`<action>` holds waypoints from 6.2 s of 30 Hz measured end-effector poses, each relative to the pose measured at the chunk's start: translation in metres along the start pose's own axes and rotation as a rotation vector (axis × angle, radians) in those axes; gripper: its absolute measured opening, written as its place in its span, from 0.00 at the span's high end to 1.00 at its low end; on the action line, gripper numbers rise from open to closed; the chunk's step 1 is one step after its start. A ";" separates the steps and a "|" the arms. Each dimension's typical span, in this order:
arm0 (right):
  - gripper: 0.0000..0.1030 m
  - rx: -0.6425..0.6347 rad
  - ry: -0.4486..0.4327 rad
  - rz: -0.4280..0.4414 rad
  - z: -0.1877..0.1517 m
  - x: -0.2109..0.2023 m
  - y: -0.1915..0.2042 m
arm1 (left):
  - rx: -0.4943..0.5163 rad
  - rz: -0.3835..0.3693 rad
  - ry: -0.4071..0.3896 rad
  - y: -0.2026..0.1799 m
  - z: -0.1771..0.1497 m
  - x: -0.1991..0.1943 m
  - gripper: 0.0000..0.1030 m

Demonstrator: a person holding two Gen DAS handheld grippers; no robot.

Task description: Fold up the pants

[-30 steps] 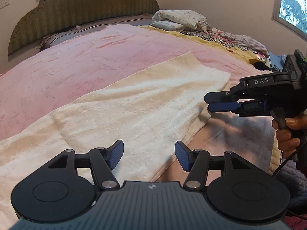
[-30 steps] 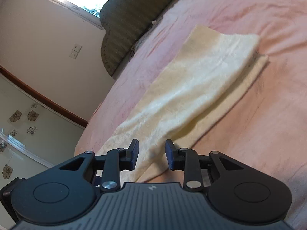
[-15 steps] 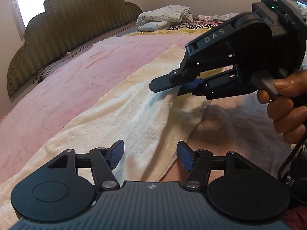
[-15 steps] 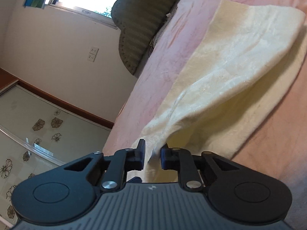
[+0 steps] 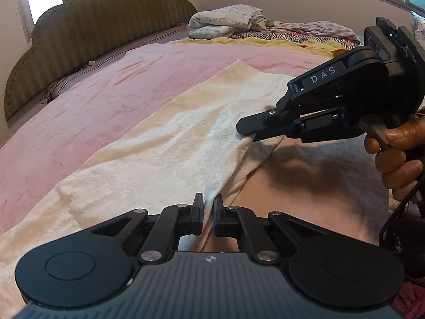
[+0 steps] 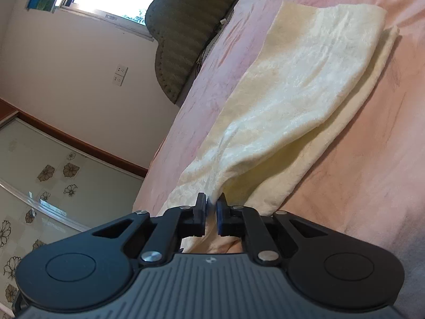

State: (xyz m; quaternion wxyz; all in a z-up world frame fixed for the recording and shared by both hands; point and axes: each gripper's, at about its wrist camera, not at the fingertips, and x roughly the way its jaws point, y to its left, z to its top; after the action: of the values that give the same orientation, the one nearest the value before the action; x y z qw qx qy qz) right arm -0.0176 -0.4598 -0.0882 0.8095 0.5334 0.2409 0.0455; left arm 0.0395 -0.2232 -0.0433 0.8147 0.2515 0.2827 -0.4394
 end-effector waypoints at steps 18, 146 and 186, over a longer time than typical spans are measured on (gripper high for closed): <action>0.90 -0.550 -0.088 -0.370 0.026 -0.027 0.058 | -0.210 -0.085 -0.103 0.038 0.018 -0.029 0.21; 0.80 -1.320 0.006 -0.450 -0.088 0.083 0.118 | -1.354 -0.581 -0.041 0.159 -0.007 0.098 0.03; 0.91 -1.468 0.038 -0.366 -0.089 0.086 0.126 | -1.335 -0.519 -0.020 0.176 0.000 0.101 0.79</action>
State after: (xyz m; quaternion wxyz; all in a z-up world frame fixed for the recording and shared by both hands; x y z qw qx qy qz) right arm 0.0417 -0.3026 -0.0340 0.9473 -0.1920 0.2474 0.0684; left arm 0.2362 -0.1957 -0.0836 0.6667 -0.3798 0.5344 -0.3546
